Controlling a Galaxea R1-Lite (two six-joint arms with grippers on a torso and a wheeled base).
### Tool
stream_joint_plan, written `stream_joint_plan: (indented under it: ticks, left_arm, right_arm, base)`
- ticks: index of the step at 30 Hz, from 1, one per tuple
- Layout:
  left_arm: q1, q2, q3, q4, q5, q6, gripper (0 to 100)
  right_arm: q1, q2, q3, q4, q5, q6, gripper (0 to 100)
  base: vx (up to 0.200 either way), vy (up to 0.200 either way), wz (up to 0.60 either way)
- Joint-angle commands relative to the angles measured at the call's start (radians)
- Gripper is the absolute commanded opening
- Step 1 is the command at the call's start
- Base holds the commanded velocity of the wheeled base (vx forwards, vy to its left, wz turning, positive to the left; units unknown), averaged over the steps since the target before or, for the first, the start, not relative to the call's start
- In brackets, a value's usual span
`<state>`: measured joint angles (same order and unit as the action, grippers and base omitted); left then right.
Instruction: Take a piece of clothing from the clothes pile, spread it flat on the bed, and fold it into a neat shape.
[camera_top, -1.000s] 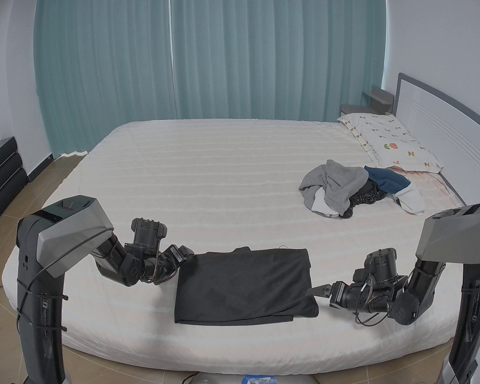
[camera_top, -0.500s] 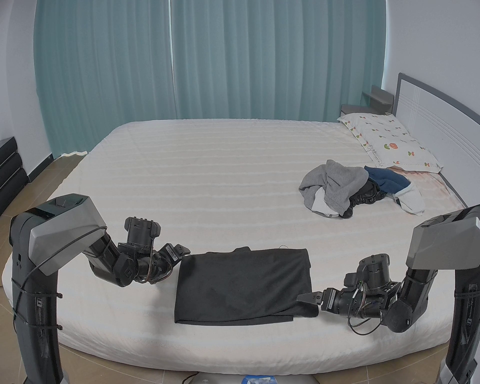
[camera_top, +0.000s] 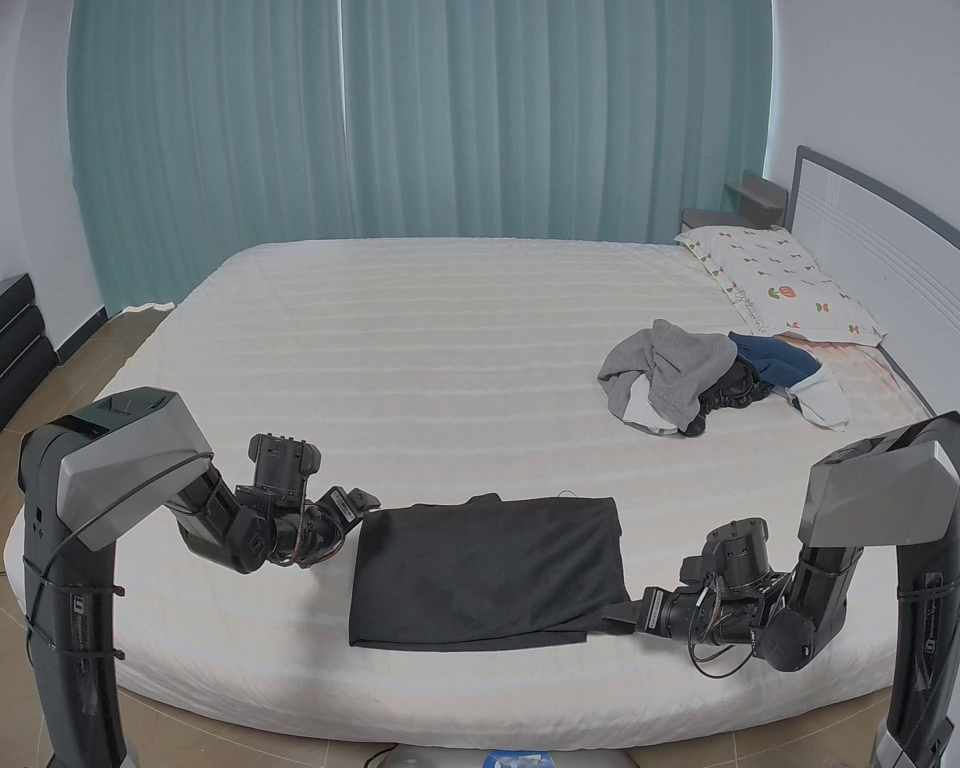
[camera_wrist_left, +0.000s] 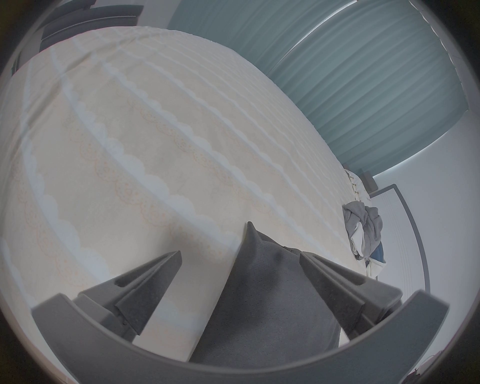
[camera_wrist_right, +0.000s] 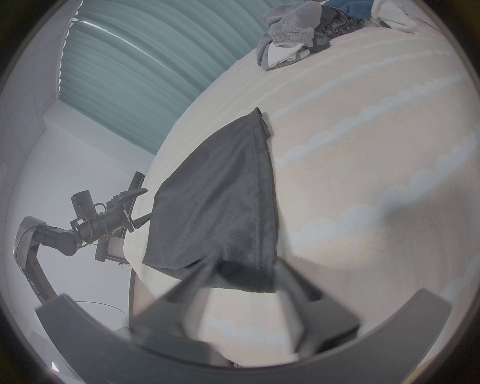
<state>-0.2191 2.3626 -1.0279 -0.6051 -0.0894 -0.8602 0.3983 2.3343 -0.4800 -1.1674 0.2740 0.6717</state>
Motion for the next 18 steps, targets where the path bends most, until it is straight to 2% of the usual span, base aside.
stream_joint_plan:
  ticks: [1,18]
  left_arm:
    - [0.0,0.0,0.0,0.001,0.0,0.0,100]
    - [0.001,0.0,-0.009,0.011,-0.001,0.0,100]
  right_arm:
    - [0.001,0.002,0.011,-0.005,0.001,-0.001,0]
    - [-0.013,-0.033,0.06,-0.011,0.001,-0.003,0]
  base:
    - [0.0,0.0,0.0]
    - [0.0,0.0,0.0]
